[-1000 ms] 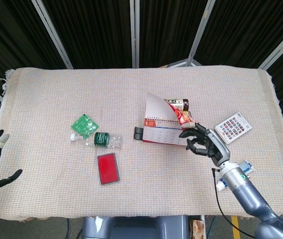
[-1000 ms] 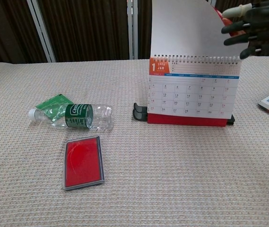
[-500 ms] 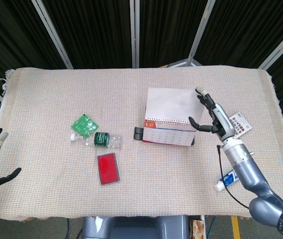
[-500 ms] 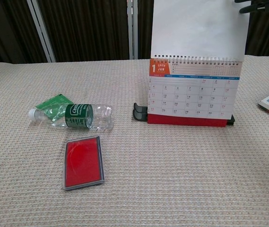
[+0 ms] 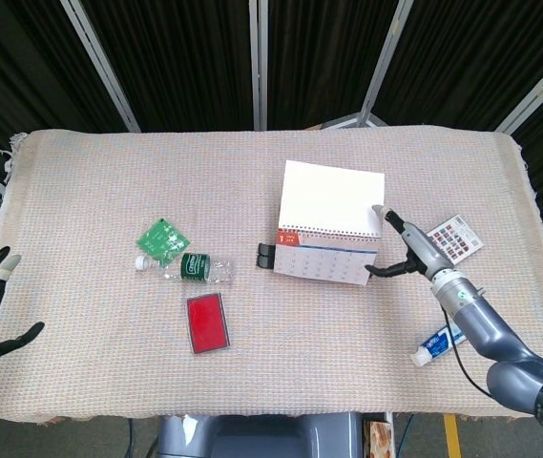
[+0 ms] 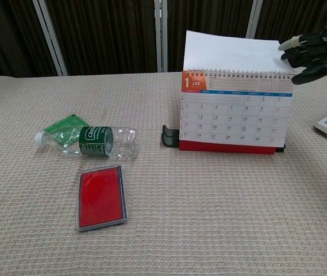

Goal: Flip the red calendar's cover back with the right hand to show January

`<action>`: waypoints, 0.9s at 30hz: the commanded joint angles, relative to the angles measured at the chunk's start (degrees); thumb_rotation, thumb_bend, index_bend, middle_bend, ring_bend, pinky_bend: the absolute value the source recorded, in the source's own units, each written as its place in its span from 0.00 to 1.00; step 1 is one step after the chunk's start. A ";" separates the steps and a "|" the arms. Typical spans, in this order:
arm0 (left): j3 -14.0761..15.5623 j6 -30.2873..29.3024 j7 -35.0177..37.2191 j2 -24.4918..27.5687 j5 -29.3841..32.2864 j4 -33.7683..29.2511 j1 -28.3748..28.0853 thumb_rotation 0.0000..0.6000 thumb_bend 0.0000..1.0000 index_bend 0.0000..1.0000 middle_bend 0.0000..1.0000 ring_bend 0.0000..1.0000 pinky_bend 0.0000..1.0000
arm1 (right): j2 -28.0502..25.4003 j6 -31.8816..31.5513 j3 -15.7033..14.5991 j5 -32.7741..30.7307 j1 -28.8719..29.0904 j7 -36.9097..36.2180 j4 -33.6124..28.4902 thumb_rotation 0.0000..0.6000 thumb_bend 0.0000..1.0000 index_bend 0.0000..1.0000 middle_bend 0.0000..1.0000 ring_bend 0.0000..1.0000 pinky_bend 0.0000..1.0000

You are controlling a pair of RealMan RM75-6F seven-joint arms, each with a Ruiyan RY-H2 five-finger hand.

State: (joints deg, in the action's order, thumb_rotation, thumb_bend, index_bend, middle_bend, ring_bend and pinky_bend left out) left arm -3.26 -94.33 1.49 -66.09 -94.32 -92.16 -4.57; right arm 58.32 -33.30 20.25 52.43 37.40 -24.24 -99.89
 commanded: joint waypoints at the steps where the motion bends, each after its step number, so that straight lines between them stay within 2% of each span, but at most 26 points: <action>1: 0.03 -0.05 -0.13 0.01 -0.11 -0.09 -0.01 1.00 0.08 0.00 0.00 0.00 0.00 | -0.14 0.65 -0.89 1.07 0.19 0.38 0.31 1.00 0.15 0.00 0.00 0.00 0.00; 8: 0.09 -0.01 0.16 0.07 0.05 0.14 0.02 1.00 0.08 0.00 0.00 0.00 0.00 | -1.40 -4.59 0.50 6.23 -2.94 -2.12 -3.27 1.00 0.15 0.00 0.00 0.00 0.00; 15: 0.02 0.54 0.24 -0.04 0.85 0.58 -0.03 1.00 0.08 0.00 0.00 0.00 0.00 | -4.77 -15.50 -0.69 19.44 -10.58 -5.50 -7.64 1.00 0.16 0.00 0.00 0.00 0.00; 19: 0.17 0.94 -0.31 -0.15 1.12 0.63 -0.03 1.00 0.08 0.00 0.00 0.00 0.00 | -5.52 -22.95 -3.56 27.50 -15.06 -5.06 -7.77 1.00 0.16 0.00 0.00 0.00 0.00; 21: 0.44 1.55 -0.78 -0.16 1.40 0.53 -0.03 1.00 0.08 0.00 0.00 0.00 0.00 | -5.52 -27.74 -5.82 31.71 -17.96 -2.45 -6.69 1.00 0.15 0.00 0.00 0.00 0.00; 24: 0.90 2.51 -1.76 -0.05 1.65 0.08 -0.08 1.00 0.08 0.00 0.00 0.00 0.00 | -2.96 -37.43 -10.06 37.13 -23.68 5.30 -2.16 1.00 0.15 0.00 0.00 0.00 0.00; 27: 1.41 2.85 -2.79 -0.12 1.63 -0.42 0.14 1.00 0.08 0.00 0.00 0.00 0.00 | 1.17 -45.60 -13.77 39.50 -29.25 16.26 5.53 1.00 0.15 0.00 0.00 0.00 0.00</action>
State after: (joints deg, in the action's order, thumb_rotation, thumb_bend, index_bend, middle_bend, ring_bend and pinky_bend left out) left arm -2.06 -91.62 -0.96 -66.18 -92.70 -92.37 -4.53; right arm 55.15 -69.02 12.22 86.36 16.03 -20.24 -102.73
